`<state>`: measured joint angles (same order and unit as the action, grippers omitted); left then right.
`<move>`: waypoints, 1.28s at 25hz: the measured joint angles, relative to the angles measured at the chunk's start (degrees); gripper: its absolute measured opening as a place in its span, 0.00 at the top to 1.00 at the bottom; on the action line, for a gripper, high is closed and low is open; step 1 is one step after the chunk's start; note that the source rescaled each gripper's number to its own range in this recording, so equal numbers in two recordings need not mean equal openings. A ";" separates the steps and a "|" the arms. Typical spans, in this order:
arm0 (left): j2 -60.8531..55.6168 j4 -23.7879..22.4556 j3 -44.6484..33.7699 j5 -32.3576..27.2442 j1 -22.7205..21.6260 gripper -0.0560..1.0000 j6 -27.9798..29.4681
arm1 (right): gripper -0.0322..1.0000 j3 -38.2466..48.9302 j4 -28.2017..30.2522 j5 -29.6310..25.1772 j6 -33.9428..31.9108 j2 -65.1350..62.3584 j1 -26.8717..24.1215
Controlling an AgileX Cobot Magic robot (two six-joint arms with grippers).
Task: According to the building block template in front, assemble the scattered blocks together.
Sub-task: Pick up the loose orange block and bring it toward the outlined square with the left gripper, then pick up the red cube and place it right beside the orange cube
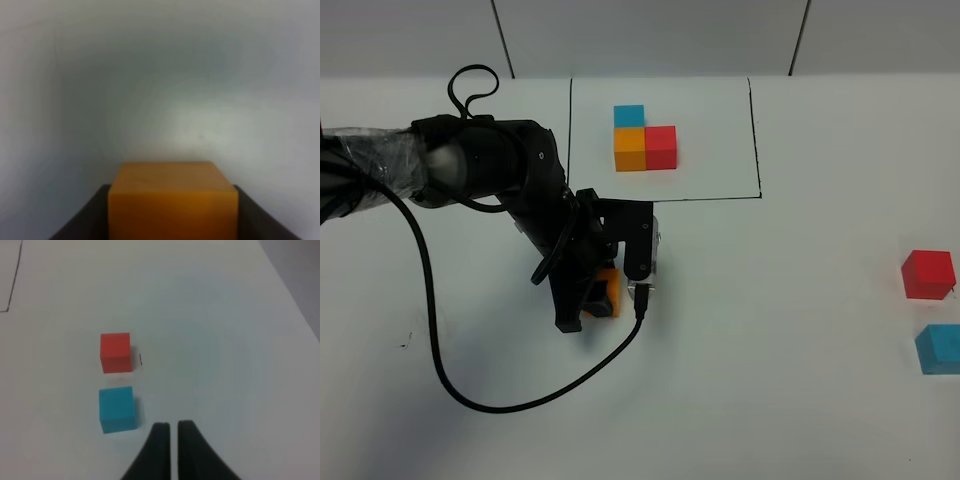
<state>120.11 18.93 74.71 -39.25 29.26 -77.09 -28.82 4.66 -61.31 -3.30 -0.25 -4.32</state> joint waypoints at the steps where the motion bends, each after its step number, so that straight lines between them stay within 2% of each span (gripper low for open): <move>1: 0.20 0.00 0.00 0.07 0.00 0.36 0.07 | 0.97 0.00 0.00 0.00 0.00 0.00 0.00; 5: 0.56 0.00 0.00 0.72 0.00 0.20 0.84 | 0.97 0.00 0.00 0.00 0.00 0.00 0.00; 9: 0.56 0.00 0.00 1.47 0.00 0.14 2.47 | 0.97 0.00 0.00 0.00 0.00 0.00 0.00; 18: -0.12 -0.05 0.00 1.42 0.00 0.13 2.74 | 0.97 0.00 0.00 0.00 0.00 0.00 0.00; 29: -7.31 -0.17 0.00 0.39 0.00 0.13 2.85 | 0.97 0.00 0.00 0.00 0.00 0.00 0.00; 32: -9.58 -0.49 0.00 -0.74 0.00 0.16 2.91 | 0.97 0.00 0.00 0.00 0.00 0.00 0.00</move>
<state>110.53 18.45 74.71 -39.99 29.26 -74.19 -28.82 4.66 -61.31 -3.30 -0.25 -4.32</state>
